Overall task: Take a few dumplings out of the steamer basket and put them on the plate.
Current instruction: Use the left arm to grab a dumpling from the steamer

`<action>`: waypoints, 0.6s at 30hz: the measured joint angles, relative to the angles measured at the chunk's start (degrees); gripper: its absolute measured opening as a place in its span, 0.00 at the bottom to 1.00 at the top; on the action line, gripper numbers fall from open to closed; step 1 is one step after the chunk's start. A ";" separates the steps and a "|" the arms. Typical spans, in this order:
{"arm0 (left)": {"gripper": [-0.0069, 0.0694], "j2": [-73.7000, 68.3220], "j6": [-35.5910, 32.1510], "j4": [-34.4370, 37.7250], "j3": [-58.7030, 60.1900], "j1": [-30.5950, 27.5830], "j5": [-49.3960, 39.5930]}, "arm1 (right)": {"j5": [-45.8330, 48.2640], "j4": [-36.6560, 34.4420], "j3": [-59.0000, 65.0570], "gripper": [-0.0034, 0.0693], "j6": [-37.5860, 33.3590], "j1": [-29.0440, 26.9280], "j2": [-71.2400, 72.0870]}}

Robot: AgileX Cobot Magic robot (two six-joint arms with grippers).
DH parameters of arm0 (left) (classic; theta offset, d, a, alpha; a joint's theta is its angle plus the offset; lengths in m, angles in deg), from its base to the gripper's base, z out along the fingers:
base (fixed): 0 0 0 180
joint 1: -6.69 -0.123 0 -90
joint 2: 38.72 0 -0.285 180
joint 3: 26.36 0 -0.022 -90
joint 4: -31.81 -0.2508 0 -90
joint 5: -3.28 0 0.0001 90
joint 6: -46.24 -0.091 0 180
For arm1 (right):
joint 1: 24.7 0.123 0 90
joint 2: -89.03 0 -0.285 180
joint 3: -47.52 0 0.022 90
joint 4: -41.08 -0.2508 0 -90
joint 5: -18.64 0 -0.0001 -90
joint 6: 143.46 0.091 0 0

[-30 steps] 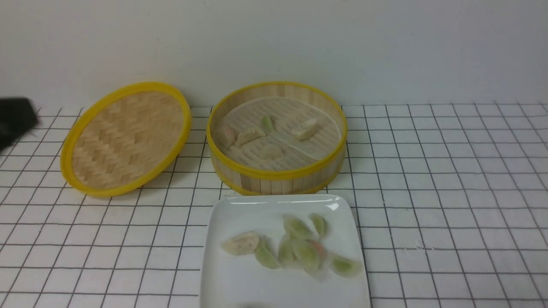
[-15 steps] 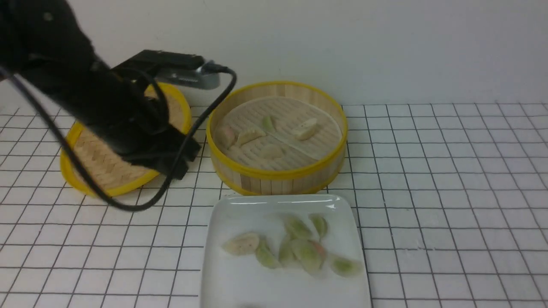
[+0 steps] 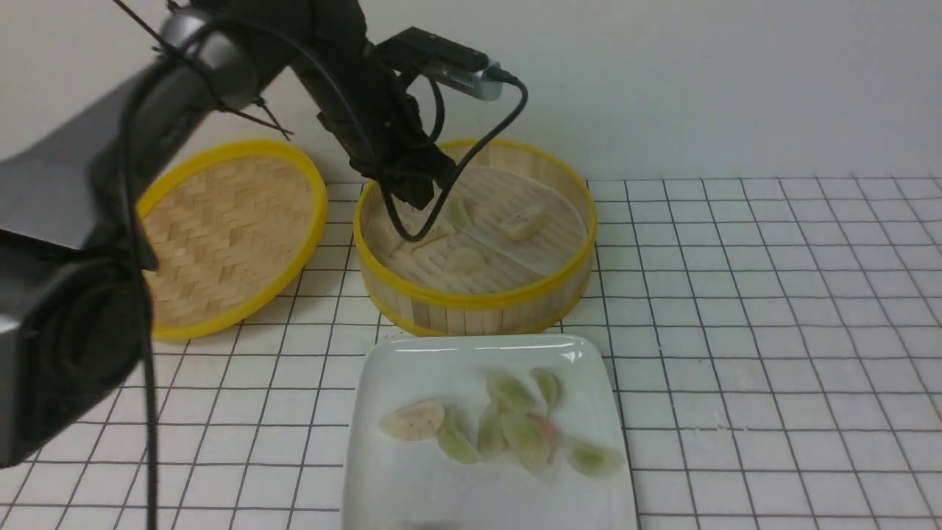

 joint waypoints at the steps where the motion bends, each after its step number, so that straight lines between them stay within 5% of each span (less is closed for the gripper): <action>1: 0.37 -0.45 0.08 -0.05 -0.56 0.00 -0.02 | 0.00 -0.04 0.00 0.03 -0.15 0.00 0.00; 4: 0.61 -7.42 0.84 -1.04 -8.37 0.00 -0.05 | 0.75 -2.71 -0.19 0.03 -1.40 0.12 -2.55; 10: 0.77 -12.89 0.84 -2.92 -10.63 0.00 -0.19 | 1.56 -4.15 -0.14 0.03 -1.84 0.14 -2.63; 15: 0.66 -14.19 0.83 -3.63 -11.17 0.08 0.62 | 2.08 -4.16 -0.14 0.03 -1.94 0.14 -2.63; 18: 0.41 -14.19 1.14 -4.47 -11.29 0.20 0.35 | 2.16 -4.29 -0.14 0.03 -1.96 0.14 -2.63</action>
